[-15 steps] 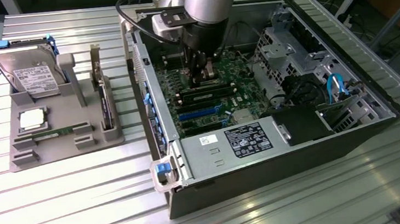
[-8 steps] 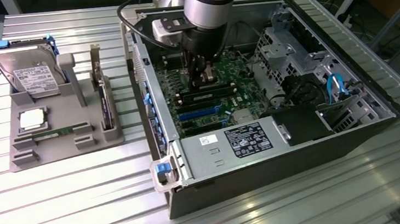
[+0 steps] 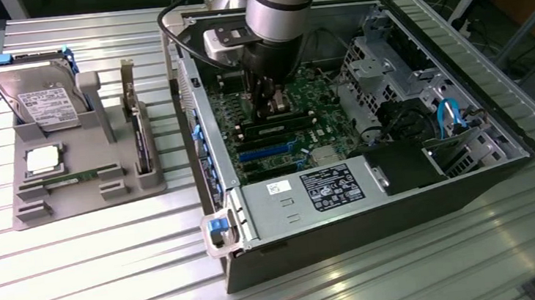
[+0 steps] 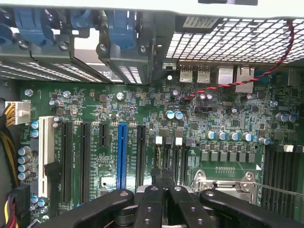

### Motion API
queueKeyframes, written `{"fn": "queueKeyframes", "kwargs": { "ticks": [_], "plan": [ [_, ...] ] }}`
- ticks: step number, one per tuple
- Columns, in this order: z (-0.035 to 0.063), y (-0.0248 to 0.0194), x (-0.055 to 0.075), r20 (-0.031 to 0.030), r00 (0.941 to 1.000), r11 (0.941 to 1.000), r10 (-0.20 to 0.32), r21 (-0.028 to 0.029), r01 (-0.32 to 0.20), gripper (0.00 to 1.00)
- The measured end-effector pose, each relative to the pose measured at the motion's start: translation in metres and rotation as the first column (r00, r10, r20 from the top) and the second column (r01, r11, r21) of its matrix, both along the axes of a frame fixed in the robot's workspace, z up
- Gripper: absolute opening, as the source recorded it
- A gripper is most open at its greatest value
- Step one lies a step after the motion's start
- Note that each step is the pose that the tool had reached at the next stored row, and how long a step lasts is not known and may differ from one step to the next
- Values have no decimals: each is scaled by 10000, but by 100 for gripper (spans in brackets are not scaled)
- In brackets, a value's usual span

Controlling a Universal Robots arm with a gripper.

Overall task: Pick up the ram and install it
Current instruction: 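Press down the ram until it locks into place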

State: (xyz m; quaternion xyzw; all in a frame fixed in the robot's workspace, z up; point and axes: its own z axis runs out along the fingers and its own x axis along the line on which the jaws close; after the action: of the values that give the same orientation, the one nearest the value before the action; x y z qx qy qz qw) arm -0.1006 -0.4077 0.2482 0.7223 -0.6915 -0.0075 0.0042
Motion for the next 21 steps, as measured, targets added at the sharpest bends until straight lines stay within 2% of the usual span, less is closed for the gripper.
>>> {"fn": "queueKeyframes", "kwargs": {
  "ticks": [21],
  "plan": [
    [-122,0,-4,0,10000,10000,0,-1,0,11]
  ]
}}
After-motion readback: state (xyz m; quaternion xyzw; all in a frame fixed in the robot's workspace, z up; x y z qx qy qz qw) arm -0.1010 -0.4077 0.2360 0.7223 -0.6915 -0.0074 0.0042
